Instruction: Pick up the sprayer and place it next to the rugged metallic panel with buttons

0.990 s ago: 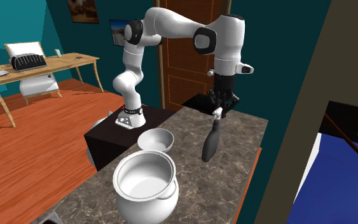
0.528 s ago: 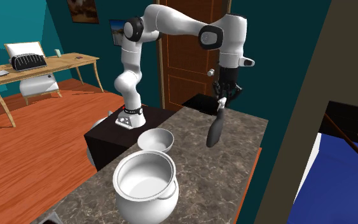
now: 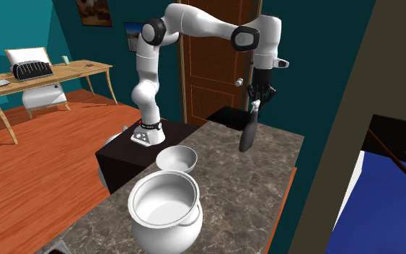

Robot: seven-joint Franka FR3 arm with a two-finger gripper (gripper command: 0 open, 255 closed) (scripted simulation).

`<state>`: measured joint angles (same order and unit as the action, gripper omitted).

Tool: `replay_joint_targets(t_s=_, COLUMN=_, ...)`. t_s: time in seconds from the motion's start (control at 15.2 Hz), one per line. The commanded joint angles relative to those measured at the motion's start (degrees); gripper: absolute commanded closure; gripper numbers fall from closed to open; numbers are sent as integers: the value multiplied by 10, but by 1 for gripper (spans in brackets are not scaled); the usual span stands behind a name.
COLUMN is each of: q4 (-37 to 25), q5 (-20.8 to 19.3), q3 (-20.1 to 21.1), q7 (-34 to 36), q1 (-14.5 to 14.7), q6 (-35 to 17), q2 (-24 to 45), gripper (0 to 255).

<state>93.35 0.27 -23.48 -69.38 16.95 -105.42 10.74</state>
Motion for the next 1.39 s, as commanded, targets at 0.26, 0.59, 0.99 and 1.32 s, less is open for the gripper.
replay_joint_targets(t_s=0.26, q4=-7, q5=-7, q3=29, q7=77, q1=46, q6=7, q2=3, gripper=255)
replay_joint_targets(t_s=0.59, q4=-34, q5=-7, q3=53, q7=137, q1=81, q6=20, q2=22, gripper=255)
replay_joint_targets(t_s=0.99, q4=-20, q5=-6, q3=62, q7=159, q1=94, q6=-4, q2=33, gripper=255)
replay_joint_targets(t_s=1.32, q4=13, q5=-5, q3=62, q7=160, q1=94, q6=-41, q2=37, gripper=255)
